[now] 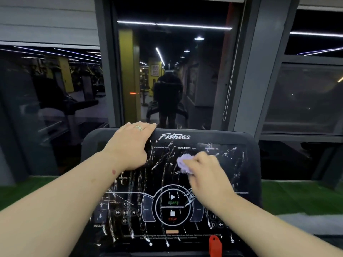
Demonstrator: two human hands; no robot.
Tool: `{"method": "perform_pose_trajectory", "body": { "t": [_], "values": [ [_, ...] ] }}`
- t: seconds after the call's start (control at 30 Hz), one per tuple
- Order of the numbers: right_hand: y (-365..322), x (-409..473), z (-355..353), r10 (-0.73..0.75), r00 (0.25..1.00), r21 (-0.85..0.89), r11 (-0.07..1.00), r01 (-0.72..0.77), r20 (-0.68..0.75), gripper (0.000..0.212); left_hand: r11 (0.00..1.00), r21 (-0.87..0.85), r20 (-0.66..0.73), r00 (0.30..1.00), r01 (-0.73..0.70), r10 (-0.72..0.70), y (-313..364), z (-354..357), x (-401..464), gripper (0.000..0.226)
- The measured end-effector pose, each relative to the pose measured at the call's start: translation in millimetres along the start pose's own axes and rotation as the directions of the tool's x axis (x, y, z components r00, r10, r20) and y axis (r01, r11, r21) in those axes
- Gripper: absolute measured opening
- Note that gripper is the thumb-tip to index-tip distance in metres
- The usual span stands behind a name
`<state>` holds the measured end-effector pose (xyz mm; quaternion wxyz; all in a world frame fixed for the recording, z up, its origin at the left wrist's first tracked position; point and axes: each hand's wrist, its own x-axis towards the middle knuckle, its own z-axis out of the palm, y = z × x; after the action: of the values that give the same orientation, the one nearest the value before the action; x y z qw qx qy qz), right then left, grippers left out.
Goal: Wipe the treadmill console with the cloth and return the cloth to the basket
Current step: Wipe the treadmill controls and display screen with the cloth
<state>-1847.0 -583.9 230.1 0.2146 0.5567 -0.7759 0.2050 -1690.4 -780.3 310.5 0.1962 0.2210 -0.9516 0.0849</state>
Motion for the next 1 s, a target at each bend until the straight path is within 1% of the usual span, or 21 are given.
{"method": "perform_pose_trajectory", "body": {
  "t": [0.03,0.07,0.13,0.17,0.2,0.27,0.33,0.37,0.4,0.47,0.5,0.53,0.6,0.67,0.7,0.77,0.8,0.83,0.9,0.97,1.0],
  "values": [
    [-3.0,2.4,-4.3,-0.050,0.997,0.037,0.998,0.048,0.059,0.033,1.000,0.005,0.006,1.000,-0.003,0.003,-2.3,-1.6,-1.7,0.086],
    [-0.3,11.4,-11.1,-0.055,0.997,0.070,0.996,0.051,0.049,0.032,1.000,0.009,0.015,1.000,-0.003,0.003,-4.5,-3.6,-3.0,0.085],
    [5.7,30.4,-20.3,0.087,0.990,0.116,0.991,-0.074,-0.111,0.026,1.000,0.008,0.027,1.000,0.002,-0.002,-10.7,-6.4,-4.7,0.086],
    [2.5,36.0,-21.3,0.182,0.970,0.113,0.980,-0.165,-0.163,0.024,1.000,0.001,0.026,1.000,0.009,-0.009,-14.8,-6.8,-5.6,0.086],
    [-7.0,38.5,-17.8,0.212,0.965,0.062,0.977,-0.204,-0.157,0.025,1.000,-0.007,0.023,1.000,0.017,-0.017,-19.3,-6.5,-6.6,0.087],
    [-36.7,30.8,-0.3,0.063,0.998,-0.011,0.998,-0.063,-0.025,0.036,0.999,-0.022,0.018,0.999,0.028,-0.027,-26.5,-6.1,-8.6,0.087],
    [-53.2,22.7,6.6,-0.129,0.978,0.038,0.992,0.124,0.162,0.038,0.999,-0.026,0.018,0.999,0.032,-0.031,-32.5,-6.8,-11.2,0.087],
    [-51.1,28.8,2.8,-0.155,0.976,0.045,0.988,0.149,0.156,0.035,0.999,-0.025,0.021,0.999,0.032,-0.032,-35.9,-7.7,-12.6,0.087],
    [-45.0,39.1,-1.3,-0.105,0.991,0.045,0.994,0.102,0.079,0.032,0.999,-0.025,0.024,0.999,0.034,-0.033,-39.3,-9.5,-14.4,0.087],
    [-35.1,56.7,-6.8,0.117,0.984,0.054,0.992,-0.111,-0.133,0.026,0.999,-0.030,0.027,0.999,0.042,-0.041,-46.8,-10.6,-17.8,0.087],
    [-37.5,59.6,-5.1,0.185,0.971,0.040,0.983,-0.180,-0.154,0.026,0.999,-0.032,0.027,0.999,0.042,-0.041,-49.9,-9.7,-18.8,0.088],
    [-45.0,57.6,1.5,0.158,0.981,-0.019,0.987,-0.161,-0.114,0.028,0.999,-0.030,0.027,0.999,0.038,-0.037,-51.9,-8.1,-19.6,0.088],
    [-70.1,41.6,17.1,-0.067,0.996,-0.037,0.997,0.070,0.061,0.035,0.999,-0.019,0.025,0.999,0.029,-0.029,-54.4,-3.9,-19.4,0.090],
    [-81.4,32.9,17.9,-0.253,0.940,0.028,0.967,0.254,0.227,0.037,0.999,-0.022,0.025,0.999,0.023,-0.023,-57.1,0.1,-18.3,0.092],
    [-78.7,40.5,12.6,-0.246,0.944,0.037,0.969,0.244,0.221,0.036,0.999,-0.029,0.028,0.999,0.020,-0.019,-58.6,2.1,-17.7,0.093],
    [-64.5,65.2,2.8,-0.058,0.997,0.029,0.998,0.057,0.041,0.030,0.999,-0.039,0.031,0.999,0.014,-0.013,-59.7,3.7,-17.3,0.094],
    [-59.0,73.5,0.5,0.043,0.997,0.022,0.999,-0.042,-0.059,0.027,0.999,-0.045,0.034,0.999,0.018,-0.017,-58.7,3.7,-17.7,0.094],
    [-57.3,76.2,2.2,0.084,0.992,0.006,0.996,-0.083,-0.098,0.027,0.998,-0.060,0.042,0.999,0.027,-0.025,-56.5,3.0,-18.3,0.093],
    [-66.7,68.3,13.9,-0.032,0.999,0.005,0.999,0.032,-0.036,0.038,0.990,-0.134,0.043,0.998,0.041,-0.035,-49.5,-0.9,-21.9,0.089],
    [-80.5,56.2,20.6,-0.191,0.978,0.114,0.977,0.181,0.085,0.054,0.959,-0.283,-0.019,0.999,0.025,-0.032,-42.3,-4.5,-30.3,0.078],
    [-83.9,55.6,19.7,-0.237,0.966,0.175,0.960,0.217,0.104,0.058,0.934,-0.356,-0.072,0.997,-0.007,-0.020,-39.1,-4.8,-36.3,0.071]
  ]
}}
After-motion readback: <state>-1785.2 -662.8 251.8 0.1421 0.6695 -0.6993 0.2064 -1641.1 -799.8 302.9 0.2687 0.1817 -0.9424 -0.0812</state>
